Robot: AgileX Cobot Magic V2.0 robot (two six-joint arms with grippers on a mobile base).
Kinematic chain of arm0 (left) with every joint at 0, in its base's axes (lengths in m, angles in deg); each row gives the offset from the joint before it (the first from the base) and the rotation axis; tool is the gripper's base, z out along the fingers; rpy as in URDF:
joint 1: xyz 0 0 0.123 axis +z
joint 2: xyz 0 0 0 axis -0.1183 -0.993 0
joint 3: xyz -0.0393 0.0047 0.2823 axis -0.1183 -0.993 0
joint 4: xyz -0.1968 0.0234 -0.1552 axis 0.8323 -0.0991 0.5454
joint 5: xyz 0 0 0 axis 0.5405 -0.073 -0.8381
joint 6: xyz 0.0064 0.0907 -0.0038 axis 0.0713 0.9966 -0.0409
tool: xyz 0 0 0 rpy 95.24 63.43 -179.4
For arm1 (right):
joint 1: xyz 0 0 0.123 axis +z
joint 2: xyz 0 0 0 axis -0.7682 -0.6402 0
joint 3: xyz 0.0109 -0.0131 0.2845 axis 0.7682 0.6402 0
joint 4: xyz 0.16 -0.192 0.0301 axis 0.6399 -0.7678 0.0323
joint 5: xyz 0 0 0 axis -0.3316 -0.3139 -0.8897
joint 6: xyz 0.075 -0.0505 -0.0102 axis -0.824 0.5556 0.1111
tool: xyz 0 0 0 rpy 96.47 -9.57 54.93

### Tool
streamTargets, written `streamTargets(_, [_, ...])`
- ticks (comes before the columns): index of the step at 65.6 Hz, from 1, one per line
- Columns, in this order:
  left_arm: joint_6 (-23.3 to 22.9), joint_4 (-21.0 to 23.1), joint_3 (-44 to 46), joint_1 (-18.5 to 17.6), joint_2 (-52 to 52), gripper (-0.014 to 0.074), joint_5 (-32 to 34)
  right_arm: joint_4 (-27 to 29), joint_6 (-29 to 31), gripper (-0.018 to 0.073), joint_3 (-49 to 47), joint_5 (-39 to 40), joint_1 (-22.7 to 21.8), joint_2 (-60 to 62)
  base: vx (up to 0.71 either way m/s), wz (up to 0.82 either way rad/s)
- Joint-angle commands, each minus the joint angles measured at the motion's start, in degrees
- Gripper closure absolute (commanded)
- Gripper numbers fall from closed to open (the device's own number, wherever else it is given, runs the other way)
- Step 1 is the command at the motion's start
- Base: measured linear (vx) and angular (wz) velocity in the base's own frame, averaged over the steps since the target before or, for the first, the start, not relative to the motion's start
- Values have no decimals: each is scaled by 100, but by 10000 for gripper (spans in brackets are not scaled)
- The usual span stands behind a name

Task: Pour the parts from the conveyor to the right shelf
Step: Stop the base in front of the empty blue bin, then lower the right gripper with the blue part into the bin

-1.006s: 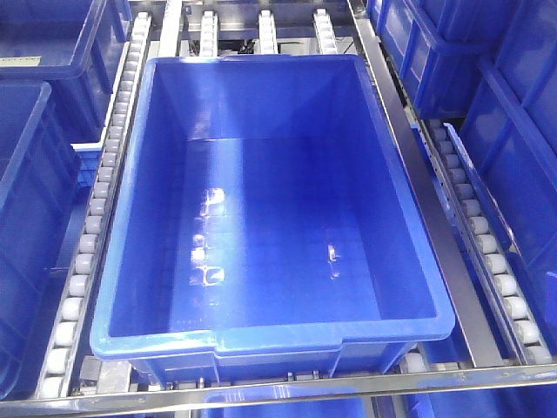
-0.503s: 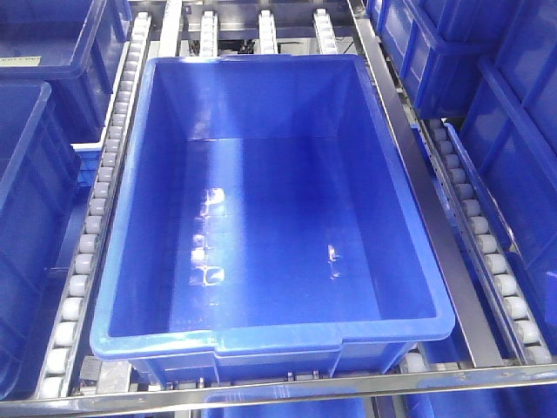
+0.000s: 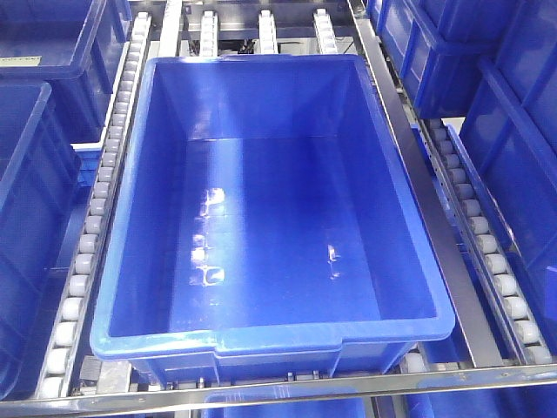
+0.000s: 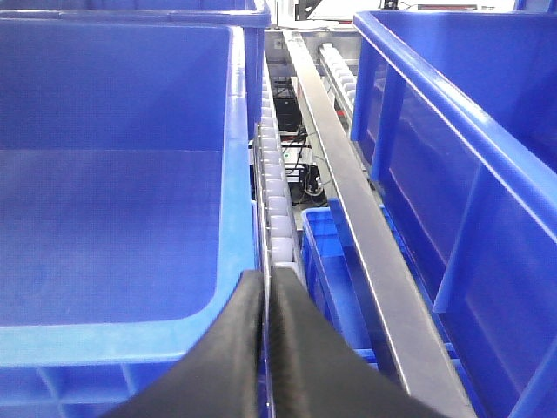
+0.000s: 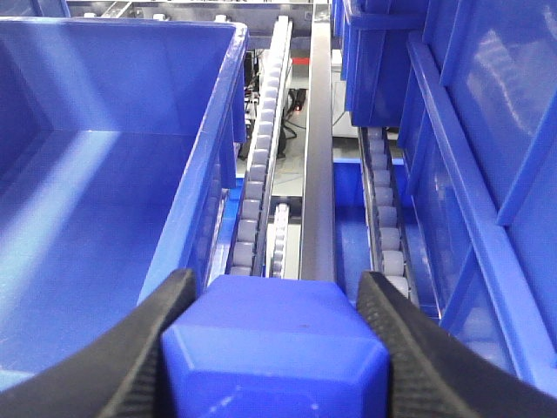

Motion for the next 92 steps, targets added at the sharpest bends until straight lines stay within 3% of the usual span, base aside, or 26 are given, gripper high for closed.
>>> streamTargets(1, [-49, 45, 110, 16, 67, 603, 413, 33, -28, 564, -405, 459, 2, -460, 0, 0])
streamTargets(11, [-49, 45, 110, 16, 67, 603, 413, 125, -28, 564, -1035, 428, 92, -1501, 0, 0])
streamTargets(29, [-49, 45, 110, 16, 67, 603, 413, -196, -110, 564, -2332, 473, 1494, -3666, 0, 0])
streamTargets(53, [-49, 45, 110, 16, 67, 603, 413, -196, 54, 564, -4787, -421, 2235, -6544, 0, 0])
streamTargets(82, [-49, 45, 110, 16, 67, 603, 413, -197, 60, 564, -7420, -1946, 2280, -9172, 0, 0])
streamTargets(92, [-49, 45, 110, 16, 67, 603, 413, -197, 60, 564, -7922, -2165, 2280, -9714, 0, 0])
